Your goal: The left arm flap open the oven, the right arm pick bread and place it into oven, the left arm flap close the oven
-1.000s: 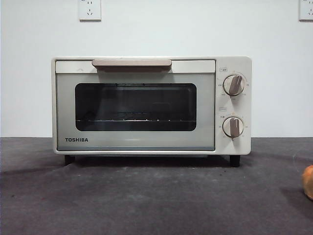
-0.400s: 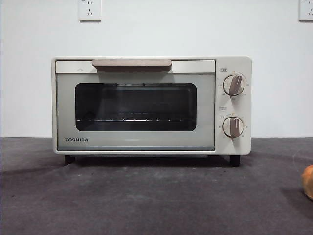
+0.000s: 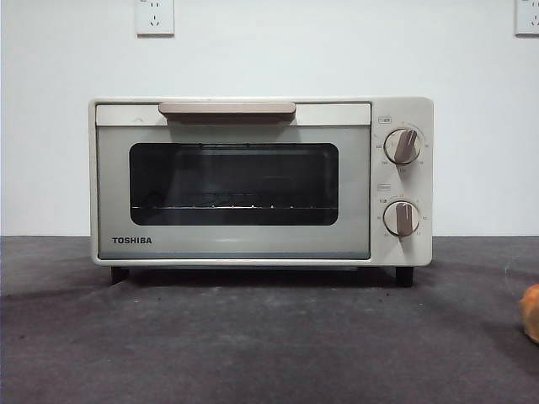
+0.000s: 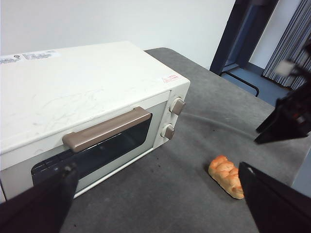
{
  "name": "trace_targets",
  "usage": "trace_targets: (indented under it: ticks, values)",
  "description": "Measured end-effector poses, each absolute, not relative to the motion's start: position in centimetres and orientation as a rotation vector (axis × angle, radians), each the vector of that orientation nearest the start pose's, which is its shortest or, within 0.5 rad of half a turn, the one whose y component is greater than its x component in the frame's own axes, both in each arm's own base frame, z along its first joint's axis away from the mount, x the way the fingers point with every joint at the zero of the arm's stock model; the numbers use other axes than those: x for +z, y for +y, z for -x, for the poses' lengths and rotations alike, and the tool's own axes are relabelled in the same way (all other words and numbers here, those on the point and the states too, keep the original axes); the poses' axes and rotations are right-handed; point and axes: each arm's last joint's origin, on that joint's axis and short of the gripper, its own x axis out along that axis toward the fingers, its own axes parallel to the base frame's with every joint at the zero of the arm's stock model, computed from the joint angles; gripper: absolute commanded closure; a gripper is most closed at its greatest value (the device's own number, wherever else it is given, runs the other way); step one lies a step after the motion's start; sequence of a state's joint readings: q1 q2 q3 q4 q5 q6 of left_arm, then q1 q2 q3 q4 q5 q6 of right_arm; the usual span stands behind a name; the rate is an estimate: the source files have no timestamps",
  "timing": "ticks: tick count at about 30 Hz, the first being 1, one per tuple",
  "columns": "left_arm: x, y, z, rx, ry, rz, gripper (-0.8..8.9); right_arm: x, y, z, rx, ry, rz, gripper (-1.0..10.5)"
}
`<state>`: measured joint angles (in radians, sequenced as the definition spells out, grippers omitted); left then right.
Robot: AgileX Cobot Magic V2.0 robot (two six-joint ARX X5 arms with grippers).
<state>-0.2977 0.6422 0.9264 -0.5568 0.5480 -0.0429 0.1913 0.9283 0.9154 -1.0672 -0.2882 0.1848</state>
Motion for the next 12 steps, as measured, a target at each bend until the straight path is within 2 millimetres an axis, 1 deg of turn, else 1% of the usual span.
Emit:
trace_targets:
  ticks: [2, 6, 9, 12]
  values:
    - [36.3, -4.8, -10.6, -0.834, 0.297, 0.075, 2.83, 27.4, 4.0, -15.4, 0.290, 1.176, -0.205, 4.8]
    - [36.3, -4.8, -10.6, -0.834, 0.300, 0.076, 2.83, 23.8, 4.7, -16.2, 0.223, 1.280, -0.205, 4.8]
    - [36.3, -4.8, -10.6, -0.834, 0.299, 0.075, 2.85, 22.3, 5.1, -17.0, 0.198, 1.302, -0.220, 4.8]
    - [36.3, -4.8, -10.6, -0.834, 0.299, 0.075, 2.85, 21.3, 5.6, -18.0, 0.161, 1.306, -0.202, 4.8]
